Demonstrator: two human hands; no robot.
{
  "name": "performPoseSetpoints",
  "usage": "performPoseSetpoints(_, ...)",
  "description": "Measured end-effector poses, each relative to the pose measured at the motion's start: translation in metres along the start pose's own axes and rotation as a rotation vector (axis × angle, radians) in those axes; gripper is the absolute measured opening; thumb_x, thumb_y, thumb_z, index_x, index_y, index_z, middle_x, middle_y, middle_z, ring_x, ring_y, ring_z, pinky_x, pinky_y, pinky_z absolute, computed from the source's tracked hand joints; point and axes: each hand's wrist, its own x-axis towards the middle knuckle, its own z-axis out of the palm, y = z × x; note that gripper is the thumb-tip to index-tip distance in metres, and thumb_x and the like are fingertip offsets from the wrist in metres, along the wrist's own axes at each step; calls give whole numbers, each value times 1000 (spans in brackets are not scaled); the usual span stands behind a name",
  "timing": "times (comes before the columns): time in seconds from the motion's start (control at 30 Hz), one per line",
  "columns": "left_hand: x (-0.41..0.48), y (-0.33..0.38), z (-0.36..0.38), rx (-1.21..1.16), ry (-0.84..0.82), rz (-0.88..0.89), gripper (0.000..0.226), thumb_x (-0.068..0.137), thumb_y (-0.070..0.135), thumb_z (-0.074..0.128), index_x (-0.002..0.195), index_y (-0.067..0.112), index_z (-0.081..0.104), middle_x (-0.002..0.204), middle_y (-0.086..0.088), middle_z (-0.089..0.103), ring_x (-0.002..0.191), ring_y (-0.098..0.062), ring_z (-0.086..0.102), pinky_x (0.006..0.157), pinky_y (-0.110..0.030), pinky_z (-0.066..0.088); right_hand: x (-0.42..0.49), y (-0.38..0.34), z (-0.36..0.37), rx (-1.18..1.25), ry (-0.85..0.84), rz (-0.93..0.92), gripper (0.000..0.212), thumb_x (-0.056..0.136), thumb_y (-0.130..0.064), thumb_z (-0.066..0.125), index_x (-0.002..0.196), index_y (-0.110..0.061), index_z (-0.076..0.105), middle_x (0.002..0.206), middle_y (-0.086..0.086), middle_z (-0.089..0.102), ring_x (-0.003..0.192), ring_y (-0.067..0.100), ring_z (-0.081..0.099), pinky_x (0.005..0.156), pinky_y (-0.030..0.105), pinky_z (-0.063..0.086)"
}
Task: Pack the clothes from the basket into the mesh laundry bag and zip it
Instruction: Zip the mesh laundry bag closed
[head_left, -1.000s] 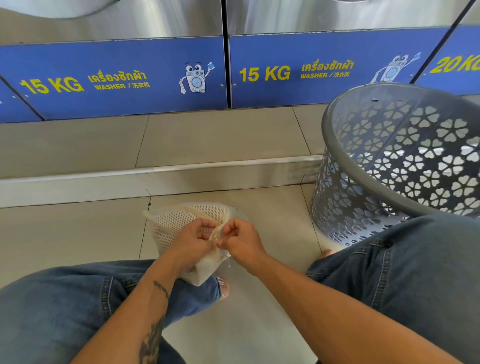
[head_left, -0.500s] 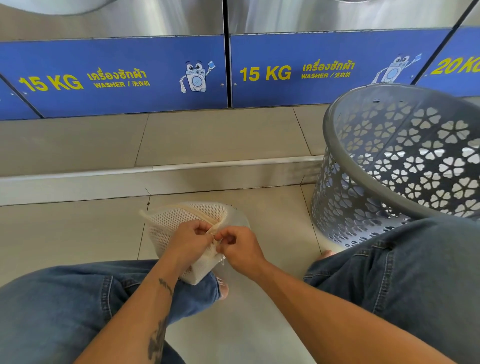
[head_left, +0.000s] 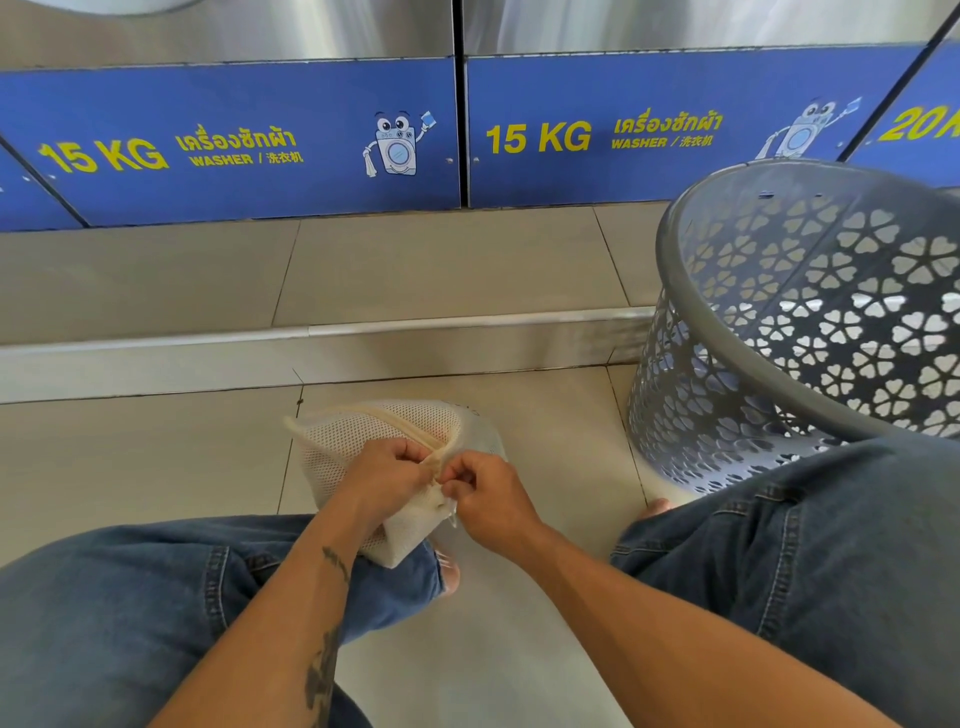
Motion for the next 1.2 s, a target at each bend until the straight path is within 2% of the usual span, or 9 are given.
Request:
performPoseSetpoints(0.23, 2, -1, -9, -50, -138, -38, 3, 78, 18, 78, 78, 15, 78, 84, -7, 77, 84, -24, 70, 77, -39, 57, -3, -1, 0, -12, 21, -20, 17, 85, 5, 60, 78, -9, 66, 71, -13, 62, 62, -7, 55, 60, 11, 43)
performPoseSetpoints(0.33, 2, 0, -10, -69, -136, -30, 30, 86, 38, 69, 78, 10, 77, 79, -8, 76, 76, -26, 70, 73, -40, 55, -5, -6, 0, 6, 40, -35, 16, 84, 6, 61, 79, -9, 67, 70, -12, 62, 63, -7, 57, 61, 10, 45)
performPoseSetpoints(0.4, 1, 2, -9, -21, -105, -21, 37, 88, 43, 65, 76, 10, 77, 76, -9, 75, 72, -24, 69, 69, -37, 53, -8, -8, 2, 13, 69, -56, 18, 83, 7, 61, 80, -9, 68, 71, -9, 65, 66, -3, 60, 64, 14, 49)
performPoseSetpoints(0.5, 0, 3, -6, 3, -77, -3, 35, 87, 38, 64, 80, 7, 77, 83, -15, 75, 79, -33, 70, 72, -44, 55, -13, -6, 5, 35, 117, -79, 25, 80, 7, 60, 85, -17, 64, 72, 4, 68, 65, 11, 61, 63, 26, 53)
performPoseSetpoints(0.6, -1, 5, -6, -15, -91, -11, 28, 87, 34, 63, 80, 11, 78, 84, -12, 76, 88, -34, 70, 79, -47, 56, -15, -5, 4, 9, 127, -97, 33, 79, 4, 60, 89, -28, 60, 70, 6, 66, 61, 6, 56, 59, 25, 49)
performPoseSetpoints(0.7, -1, 3, -6, -30, -95, -22, 26, 85, 33, 63, 78, 13, 78, 83, -10, 76, 88, -33, 70, 80, -50, 56, -17, -5, 6, -35, 112, -136, 35, 82, 5, 59, 92, -28, 64, 67, 2, 60, 59, 5, 52, 57, 25, 47)
performPoseSetpoints(0.83, 0, -2, -4, -27, -44, -10, 27, 85, 32, 63, 79, 9, 76, 82, -12, 74, 77, -27, 65, 71, -43, 53, -16, -5, 4, -103, 87, -169, 32, 86, 4, 58, 96, -25, 67, 63, -10, 57, 61, 5, 55, 55, 17, 43)
performPoseSetpoints(1.0, 3, -5, 0, -4, 29, 0, 25, 86, 30, 65, 76, 10, 77, 77, -10, 73, 70, -21, 62, 67, -37, 51, -16, -4, -2, -162, 19, -212, 33, 84, -3, 64, 104, -29, 66, 74, -7, 66, 71, 12, 63, 64, 25, 55)
performPoseSetpoints(1.2, 2, -6, 3, 7, 55, 11, 25, 88, 27, 65, 76, 7, 75, 72, -9, 69, 64, -15, 56, 60, -30, 44, -15, -4, -3, -203, -13, -235, 33, 78, -5, 68, 105, -26, 66, 80, -4, 68, 72, 12, 63, 66, 24, 56)
